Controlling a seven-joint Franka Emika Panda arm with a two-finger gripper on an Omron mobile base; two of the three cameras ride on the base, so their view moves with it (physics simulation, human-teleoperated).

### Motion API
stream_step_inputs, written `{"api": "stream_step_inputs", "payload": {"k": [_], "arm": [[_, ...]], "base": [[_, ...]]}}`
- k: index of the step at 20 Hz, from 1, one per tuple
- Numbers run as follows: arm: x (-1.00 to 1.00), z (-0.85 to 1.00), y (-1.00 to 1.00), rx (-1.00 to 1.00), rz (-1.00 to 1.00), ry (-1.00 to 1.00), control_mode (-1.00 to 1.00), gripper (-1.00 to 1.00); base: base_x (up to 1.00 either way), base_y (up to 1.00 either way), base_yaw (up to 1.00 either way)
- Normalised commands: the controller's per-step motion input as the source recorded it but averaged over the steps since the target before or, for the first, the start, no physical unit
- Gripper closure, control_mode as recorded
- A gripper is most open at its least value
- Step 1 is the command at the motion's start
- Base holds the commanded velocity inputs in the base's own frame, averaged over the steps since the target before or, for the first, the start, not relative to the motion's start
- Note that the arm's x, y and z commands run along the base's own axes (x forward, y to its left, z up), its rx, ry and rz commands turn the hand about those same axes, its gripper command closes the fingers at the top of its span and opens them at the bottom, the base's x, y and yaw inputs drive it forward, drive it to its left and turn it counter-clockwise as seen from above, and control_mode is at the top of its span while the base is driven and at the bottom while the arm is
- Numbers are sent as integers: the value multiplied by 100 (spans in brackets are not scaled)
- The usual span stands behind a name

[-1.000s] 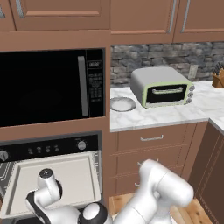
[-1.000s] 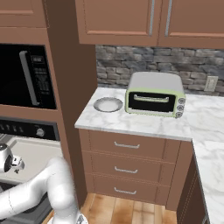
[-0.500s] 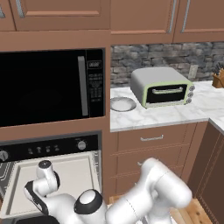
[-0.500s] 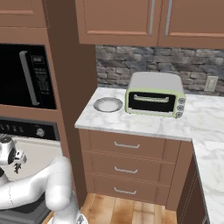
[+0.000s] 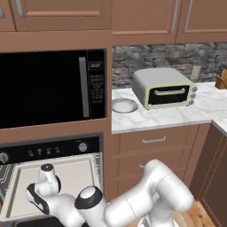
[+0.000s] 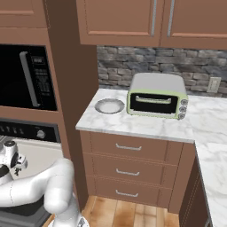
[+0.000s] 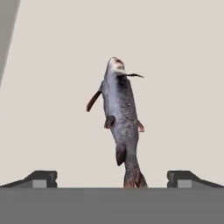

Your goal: Take the fish from the oven and place it on the plate on the counter.

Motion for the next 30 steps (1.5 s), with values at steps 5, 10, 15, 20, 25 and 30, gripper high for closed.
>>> {"api": "stream_step_inputs", "payload": {"k": [5,10,15,20,25,30], "arm": [[0,-28,0,-2,0,-3,-100,-100],[0,-8,-4,-3,0,-5,-100,-100],[0,-4,-8,-8,0,0,-100,-100],[0,-24,-30,-8,0,0,-100,-100],[1,-47,-28,-2,0,0,-100,-100],[9,-66,3,-1,0,0,-100,-100]], "base": [[0,0,0],[0,0,0],[0,0,0],[0,0,0],[0,0,0],[0,0,0]]}}
